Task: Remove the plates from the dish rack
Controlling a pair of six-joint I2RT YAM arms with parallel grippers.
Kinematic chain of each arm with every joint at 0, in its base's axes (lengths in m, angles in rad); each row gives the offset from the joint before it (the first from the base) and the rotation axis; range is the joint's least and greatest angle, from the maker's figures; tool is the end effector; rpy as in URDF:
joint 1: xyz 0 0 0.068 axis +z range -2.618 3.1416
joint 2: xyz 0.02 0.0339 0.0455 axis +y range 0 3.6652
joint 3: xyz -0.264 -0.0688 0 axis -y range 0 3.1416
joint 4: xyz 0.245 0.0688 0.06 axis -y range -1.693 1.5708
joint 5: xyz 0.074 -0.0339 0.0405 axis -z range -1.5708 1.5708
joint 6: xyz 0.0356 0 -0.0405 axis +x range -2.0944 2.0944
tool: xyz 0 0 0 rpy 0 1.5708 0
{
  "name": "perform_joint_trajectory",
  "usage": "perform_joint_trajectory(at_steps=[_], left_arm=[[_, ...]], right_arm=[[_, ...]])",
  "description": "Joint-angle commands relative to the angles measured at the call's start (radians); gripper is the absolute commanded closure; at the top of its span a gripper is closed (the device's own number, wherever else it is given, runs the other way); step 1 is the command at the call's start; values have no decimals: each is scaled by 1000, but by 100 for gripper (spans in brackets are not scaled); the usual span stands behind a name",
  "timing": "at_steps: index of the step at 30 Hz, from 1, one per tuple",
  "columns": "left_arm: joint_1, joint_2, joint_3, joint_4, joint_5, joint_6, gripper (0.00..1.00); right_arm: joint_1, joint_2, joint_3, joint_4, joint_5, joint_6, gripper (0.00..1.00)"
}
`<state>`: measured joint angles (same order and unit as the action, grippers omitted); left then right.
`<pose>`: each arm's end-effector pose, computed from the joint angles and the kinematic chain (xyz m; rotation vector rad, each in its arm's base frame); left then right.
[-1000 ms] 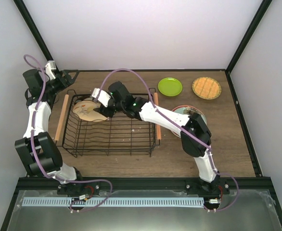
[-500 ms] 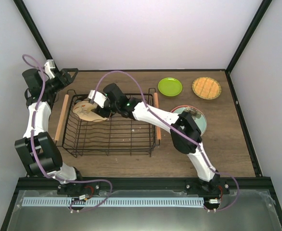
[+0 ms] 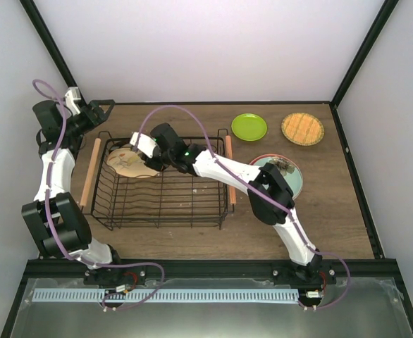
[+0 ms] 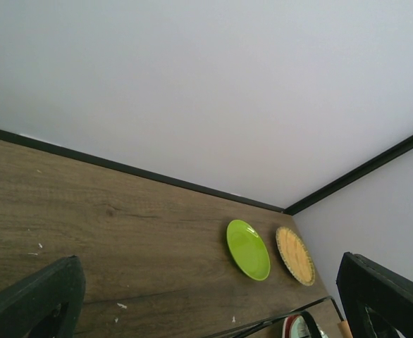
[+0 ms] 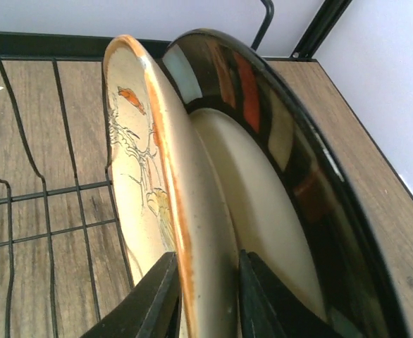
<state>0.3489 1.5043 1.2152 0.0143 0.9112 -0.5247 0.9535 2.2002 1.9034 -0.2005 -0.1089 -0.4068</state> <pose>0.3354 0.0921 0.3386 -0.1499 1.8333 -0.9564 0.2998 0.4290 0.2605 -1.3700 1.5857 0.4463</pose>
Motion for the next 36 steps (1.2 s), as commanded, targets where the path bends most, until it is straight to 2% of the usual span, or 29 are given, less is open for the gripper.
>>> perform_joint_trajectory(at_steps=[1, 8, 19, 36], left_arm=[[1, 19, -6, 27, 14, -7, 0], [1, 20, -7, 27, 17, -7, 0], [1, 26, -4, 43, 20, -25, 0], [1, 31, 0, 64, 20, -51, 0]], right_arm=[[22, 29, 29, 10, 54, -38, 79], [37, 37, 15, 26, 123, -61, 99], [42, -55, -11, 78, 211, -92, 99], [44, -325, -112, 109, 292, -144, 99]])
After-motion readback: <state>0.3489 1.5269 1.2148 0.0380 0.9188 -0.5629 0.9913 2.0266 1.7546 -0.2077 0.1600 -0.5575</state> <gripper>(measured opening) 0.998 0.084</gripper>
